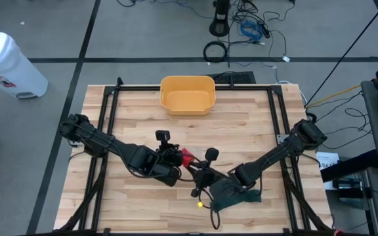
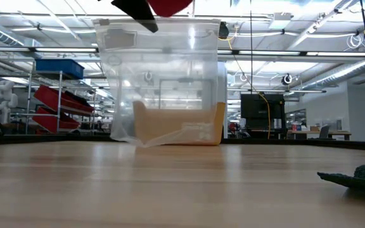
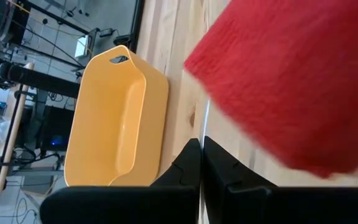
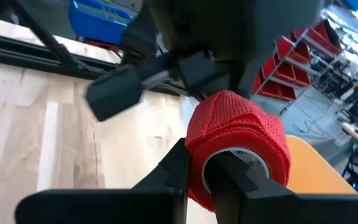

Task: Roll bandage
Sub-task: Put the rolled red bandage into the transparent zip bag

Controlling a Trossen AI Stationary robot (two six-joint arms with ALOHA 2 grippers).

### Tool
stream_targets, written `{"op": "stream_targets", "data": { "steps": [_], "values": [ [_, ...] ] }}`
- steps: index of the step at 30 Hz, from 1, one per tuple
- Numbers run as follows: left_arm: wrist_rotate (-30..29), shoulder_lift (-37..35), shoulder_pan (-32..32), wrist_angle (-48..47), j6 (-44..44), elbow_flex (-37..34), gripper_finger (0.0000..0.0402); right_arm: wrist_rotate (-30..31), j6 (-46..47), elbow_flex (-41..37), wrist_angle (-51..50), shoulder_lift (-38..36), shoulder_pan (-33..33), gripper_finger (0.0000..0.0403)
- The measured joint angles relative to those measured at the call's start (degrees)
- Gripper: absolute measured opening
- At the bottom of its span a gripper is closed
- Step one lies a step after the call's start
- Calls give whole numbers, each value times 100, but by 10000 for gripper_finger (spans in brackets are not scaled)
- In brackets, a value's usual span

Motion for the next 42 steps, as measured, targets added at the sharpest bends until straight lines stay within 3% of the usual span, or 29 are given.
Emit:
{"op": "stream_targets", "data": {
  "steps": [13,22,30,42],
  "values": [
    [-2,0,-15,-2,0,0,2,-388,1045,0,-708,0,-151,36],
    [106,0,-15,21,2,0,2,223,678,0,-469,-11,-113,36],
    [146,0,-15,22,2,0,2,246,384,0,-110,-15,-149,36],
    [151,0,-13,15,4,0,2,-263,1501,0,-950,-7,-262,36]
  ]
}}
